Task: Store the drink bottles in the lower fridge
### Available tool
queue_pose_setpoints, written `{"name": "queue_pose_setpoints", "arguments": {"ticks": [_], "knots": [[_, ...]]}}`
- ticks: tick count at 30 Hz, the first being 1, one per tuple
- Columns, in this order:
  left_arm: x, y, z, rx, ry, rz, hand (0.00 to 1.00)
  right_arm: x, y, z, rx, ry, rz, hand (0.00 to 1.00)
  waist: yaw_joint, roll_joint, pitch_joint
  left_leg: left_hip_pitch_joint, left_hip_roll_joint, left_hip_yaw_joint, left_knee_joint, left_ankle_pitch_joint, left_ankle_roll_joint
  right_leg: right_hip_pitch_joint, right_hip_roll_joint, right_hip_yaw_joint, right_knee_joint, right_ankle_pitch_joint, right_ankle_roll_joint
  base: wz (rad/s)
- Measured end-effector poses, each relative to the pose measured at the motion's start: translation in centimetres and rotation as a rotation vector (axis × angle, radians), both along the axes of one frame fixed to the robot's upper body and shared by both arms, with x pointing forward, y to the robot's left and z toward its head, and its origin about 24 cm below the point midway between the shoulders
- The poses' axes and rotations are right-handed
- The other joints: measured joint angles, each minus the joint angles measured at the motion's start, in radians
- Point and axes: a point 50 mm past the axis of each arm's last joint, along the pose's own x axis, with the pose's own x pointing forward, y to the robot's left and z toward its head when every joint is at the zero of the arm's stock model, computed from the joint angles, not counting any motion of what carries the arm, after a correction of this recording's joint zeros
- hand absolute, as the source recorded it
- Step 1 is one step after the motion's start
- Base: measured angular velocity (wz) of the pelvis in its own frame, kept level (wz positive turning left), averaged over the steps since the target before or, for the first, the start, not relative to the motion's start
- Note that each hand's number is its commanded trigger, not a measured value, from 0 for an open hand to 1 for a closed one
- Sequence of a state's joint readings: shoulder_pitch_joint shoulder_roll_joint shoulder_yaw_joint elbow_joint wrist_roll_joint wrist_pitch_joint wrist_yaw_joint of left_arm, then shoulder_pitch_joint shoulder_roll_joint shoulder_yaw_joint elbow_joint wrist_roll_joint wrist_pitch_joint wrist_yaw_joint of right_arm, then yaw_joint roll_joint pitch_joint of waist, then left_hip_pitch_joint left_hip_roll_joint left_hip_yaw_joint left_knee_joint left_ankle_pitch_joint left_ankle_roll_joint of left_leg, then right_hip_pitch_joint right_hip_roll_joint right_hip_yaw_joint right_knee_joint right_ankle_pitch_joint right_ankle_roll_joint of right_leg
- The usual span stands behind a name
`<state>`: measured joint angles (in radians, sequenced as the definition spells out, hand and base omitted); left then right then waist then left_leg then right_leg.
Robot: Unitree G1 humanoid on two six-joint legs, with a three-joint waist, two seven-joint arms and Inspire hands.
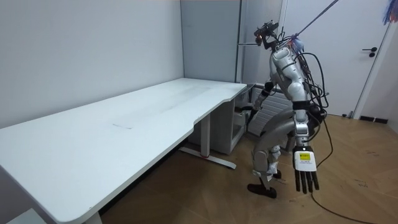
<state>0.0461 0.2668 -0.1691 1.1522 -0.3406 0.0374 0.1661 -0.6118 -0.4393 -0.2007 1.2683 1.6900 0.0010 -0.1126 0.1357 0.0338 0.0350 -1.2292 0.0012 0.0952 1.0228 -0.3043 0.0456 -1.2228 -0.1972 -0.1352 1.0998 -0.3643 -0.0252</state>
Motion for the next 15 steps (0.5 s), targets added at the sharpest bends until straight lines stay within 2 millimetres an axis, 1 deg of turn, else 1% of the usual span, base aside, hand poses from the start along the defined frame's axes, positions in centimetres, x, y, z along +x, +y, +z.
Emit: {"name": "queue_pose_setpoints", "arguments": {"ticks": [3, 5, 9, 14, 15], "knots": [[0.2, 0.3, 0.2, 0.006, -0.011, -0.004, 0.0, 0.0, -0.1, 0.1, 0.004, -0.006, -0.004, 0.0, 0.003, 0.0, -0.0002, 0.001, 0.001, 0.005, 0.001, 0.001, -0.001, -0.001, -0.003, 0.0, 0.004, 0.0, -0.001, -0.01], [0.3, 0.4, 0.3, 0.008, -0.024, -0.01, 0.0, 0.1, -0.1, 0.2, 0.006, -0.005, -0.005, 0.0, 0.001, 0.0, -0.0003, 0.001, 0.001, 0.008, 0.001, 0.002, -0.003, -0.003, -0.011, 0.002, 0.01, -0.001, -0.002, 0.06], [0.4, 0.3, 0.5, 0.004, -0.049, -0.012, 0.0, 0.5, 0.0, 0.7, 0.012, 0.009, -0.003, 0.0, -0.004, 0.001, -0.0006, 0.002, 0.001, 0.011, 0.001, 0.002, -0.003, -0.005, -0.018, -0.001, 0.013, -0.002, -0.004, 0.01], [0.2, 0.2, 0.8, 0.022, -0.081, -0.013, 0.0, 1.2, 0.4, 1.5, 0.03, 0.028, 0.011, 0.0, -0.022, 0.002, -0.0014, 0.01, -0.001, 0.014, -0.001, 0.002, -0.002, -0.004, -0.022, 0.0, 0.017, -0.001, -0.007, 0.0], [0.2, 0.4, 0.9, 0.026, -0.08, -0.014, 0.0, 1.3, 0.4, 1.6, 0.037, 0.029, 0.011, 0.0, -0.027, 0.003, -0.0023, 0.012, -0.008, 0.014, -0.001, 0.003, -0.002, -0.002, -0.028, -0.001, 0.02, -0.001, -0.008, 0.08]]}}
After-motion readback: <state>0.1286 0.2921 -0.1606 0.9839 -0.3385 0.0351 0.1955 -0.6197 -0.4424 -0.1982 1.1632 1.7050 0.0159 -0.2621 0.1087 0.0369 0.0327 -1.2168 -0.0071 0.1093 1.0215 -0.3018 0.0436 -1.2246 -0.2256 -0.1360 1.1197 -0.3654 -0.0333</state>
